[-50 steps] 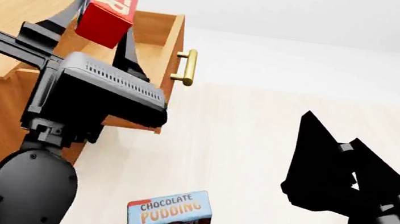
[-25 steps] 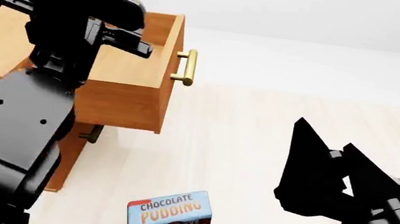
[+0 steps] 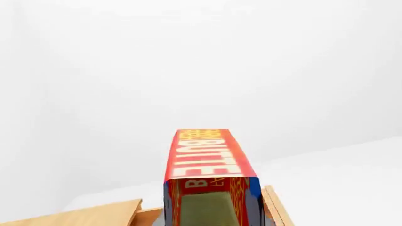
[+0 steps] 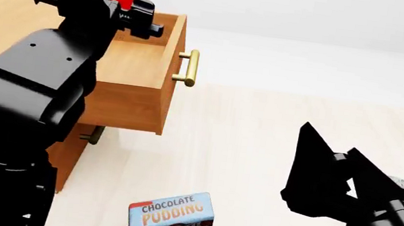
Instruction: Put the butter at the back in the top drawer of the cabinet and close it.
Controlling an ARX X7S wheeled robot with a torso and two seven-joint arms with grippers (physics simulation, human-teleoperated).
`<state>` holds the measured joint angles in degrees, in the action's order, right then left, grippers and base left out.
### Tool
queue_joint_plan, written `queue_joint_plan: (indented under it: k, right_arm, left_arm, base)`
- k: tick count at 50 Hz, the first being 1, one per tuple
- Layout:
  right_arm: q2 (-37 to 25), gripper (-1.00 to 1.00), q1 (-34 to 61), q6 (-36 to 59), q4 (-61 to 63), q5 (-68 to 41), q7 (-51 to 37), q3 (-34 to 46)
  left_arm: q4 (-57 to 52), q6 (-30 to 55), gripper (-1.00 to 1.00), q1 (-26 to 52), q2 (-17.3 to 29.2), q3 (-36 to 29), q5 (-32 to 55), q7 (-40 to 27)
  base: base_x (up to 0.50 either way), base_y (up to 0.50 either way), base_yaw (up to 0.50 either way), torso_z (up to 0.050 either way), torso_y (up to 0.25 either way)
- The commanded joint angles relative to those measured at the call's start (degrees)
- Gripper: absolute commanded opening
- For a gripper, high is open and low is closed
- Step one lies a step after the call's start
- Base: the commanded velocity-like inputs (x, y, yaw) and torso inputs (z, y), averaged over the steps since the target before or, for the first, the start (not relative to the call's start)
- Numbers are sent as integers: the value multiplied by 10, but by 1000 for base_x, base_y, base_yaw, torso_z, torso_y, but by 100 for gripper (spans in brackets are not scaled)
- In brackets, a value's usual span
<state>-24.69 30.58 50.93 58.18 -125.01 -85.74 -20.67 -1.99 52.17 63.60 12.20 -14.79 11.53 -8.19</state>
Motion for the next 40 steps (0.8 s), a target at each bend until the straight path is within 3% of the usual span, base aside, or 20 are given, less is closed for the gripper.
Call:
queue_joint_plan:
  k: [1,16,40]
  right_arm:
    - [-6,100,-10,3,-5,2,13,-10]
    - [-19,100,-21,1,-4,-5,23,-23]
    - [-16,100,-38,11,-9,7,42,-30]
  left_arm:
    - [103,3,-100,63,-15,-11,-28,-20]
    - [178,51,-100,108,-28,-44,-31,-11]
    - [226,77,-100,116,-39,20,4,-25]
  base:
    - [0,0,0,0,0]
    - [0,0,0,1,1]
    - [0,0,0,0,2]
